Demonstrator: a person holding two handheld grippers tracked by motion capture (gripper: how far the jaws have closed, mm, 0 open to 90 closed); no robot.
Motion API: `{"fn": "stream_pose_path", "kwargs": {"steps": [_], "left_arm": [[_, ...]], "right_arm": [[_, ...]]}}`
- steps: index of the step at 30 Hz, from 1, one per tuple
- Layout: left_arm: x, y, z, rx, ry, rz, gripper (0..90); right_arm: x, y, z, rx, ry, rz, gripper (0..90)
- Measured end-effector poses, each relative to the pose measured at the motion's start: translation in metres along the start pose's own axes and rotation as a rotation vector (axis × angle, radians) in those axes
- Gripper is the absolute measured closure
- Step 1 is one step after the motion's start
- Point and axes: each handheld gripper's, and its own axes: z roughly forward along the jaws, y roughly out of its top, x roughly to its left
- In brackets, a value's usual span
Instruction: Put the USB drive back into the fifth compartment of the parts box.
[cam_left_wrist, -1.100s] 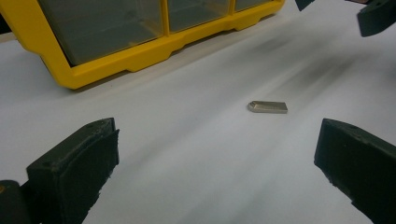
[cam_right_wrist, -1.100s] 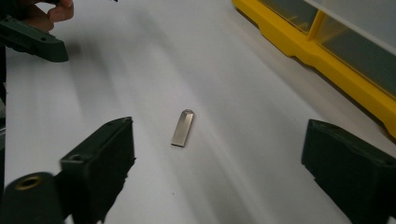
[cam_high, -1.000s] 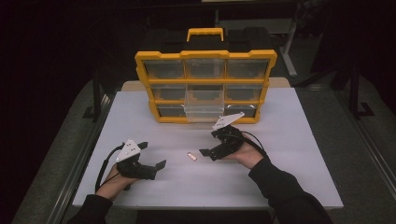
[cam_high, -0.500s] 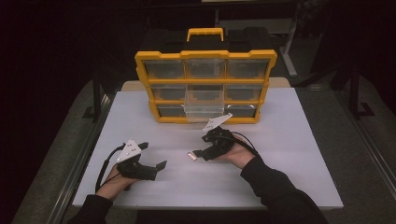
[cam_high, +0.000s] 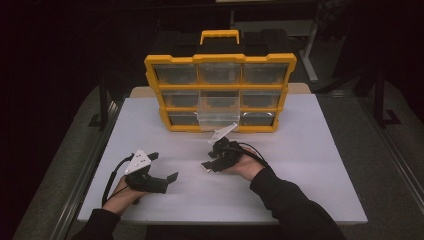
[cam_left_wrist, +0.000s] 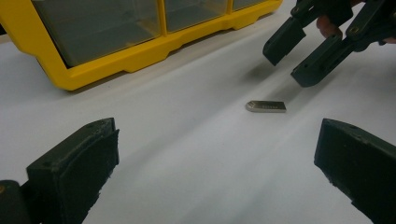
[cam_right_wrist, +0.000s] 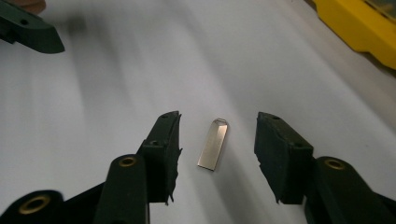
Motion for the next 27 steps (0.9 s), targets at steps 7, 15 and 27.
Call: {"fn": "stream_pose_path", "kwargs": {"steps": [7, 15, 27], "left_arm": [[0.0, 0.0, 0.0, -0.001, -0.001, 0.003, 0.0], [0.0, 0.0, 0.0, 0.0, 0.0, 0.002, 0.0], [0.0, 0.0, 0.0, 0.001, 0.001, 0.002, 0.0]], "right_arm": [[0.0, 0.001, 0.012, 0.027, 0.006, 0.001, 56.8], [-0.002, 0.001, 0.024, 0.064, -0.006, -0.008, 63.3], [-0.001, -0.001, 0.033, 0.1, -0.005, -0.027, 71.1]]}}
